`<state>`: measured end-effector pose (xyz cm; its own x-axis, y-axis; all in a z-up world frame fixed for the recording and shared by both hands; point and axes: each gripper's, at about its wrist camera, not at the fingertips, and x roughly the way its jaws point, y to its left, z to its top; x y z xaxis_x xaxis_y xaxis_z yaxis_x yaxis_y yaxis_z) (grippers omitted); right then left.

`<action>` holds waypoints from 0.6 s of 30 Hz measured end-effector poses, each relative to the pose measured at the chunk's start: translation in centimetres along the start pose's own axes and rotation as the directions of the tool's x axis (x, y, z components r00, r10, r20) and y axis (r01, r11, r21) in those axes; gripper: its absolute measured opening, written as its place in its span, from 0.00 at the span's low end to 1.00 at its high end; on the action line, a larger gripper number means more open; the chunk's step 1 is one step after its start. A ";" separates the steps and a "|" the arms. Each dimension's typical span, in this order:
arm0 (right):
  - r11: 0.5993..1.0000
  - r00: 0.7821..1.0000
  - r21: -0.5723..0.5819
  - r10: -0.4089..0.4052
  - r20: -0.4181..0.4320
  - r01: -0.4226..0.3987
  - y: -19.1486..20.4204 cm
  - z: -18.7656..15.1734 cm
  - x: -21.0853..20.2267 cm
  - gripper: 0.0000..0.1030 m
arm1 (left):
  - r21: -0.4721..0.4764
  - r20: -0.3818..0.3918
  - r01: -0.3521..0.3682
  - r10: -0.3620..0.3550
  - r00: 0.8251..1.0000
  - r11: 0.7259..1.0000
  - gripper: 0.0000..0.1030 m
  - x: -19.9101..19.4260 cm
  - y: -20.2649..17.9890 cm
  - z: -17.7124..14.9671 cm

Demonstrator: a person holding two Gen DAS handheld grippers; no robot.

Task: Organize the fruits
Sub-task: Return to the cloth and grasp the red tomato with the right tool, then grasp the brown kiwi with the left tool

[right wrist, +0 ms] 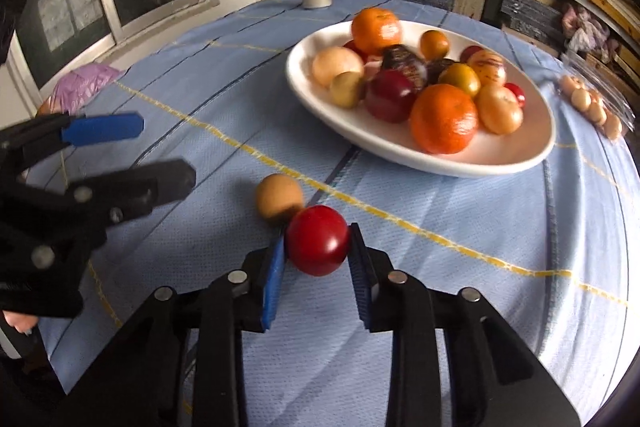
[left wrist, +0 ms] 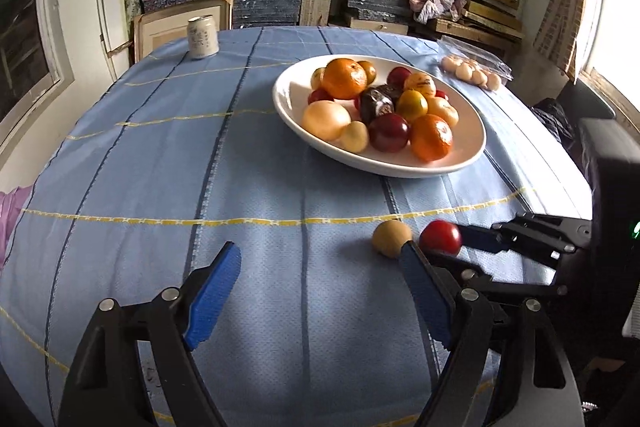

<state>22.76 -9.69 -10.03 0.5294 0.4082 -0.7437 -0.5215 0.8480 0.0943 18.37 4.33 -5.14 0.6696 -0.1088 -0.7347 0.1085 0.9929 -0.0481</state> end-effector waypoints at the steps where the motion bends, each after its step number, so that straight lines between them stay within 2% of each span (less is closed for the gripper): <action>1: 1.000 1.000 0.019 0.006 0.011 -0.006 -0.5 -0.1 -0.5 0.28 | 0.007 -0.003 0.000 0.000 1.000 1.000 0.80 0.2 -0.2 0.0; 6: 0.993 0.994 0.119 -0.004 0.111 -0.009 -3.6 -0.6 -3.0 0.28 | 0.046 -0.022 0.008 -0.007 1.000 0.999 0.80 1.7 -1.8 0.1; 10: 0.979 0.990 0.203 0.000 0.143 -0.029 -6.0 -1.2 -3.6 0.28 | 0.074 -0.027 0.004 -0.002 1.000 0.997 0.80 2.9 -3.2 0.4; 18: 0.980 0.987 0.192 0.017 0.161 -0.049 -5.8 -1.4 -4.0 0.28 | 0.044 -0.054 -0.022 0.024 0.998 0.999 0.80 5.0 -3.0 0.7</action>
<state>22.73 -16.75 -8.57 0.6210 0.4721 -0.6257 -0.4085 0.8762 0.2556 21.92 0.79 -8.15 0.6315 -0.0823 -0.7710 0.1265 0.9920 -0.0023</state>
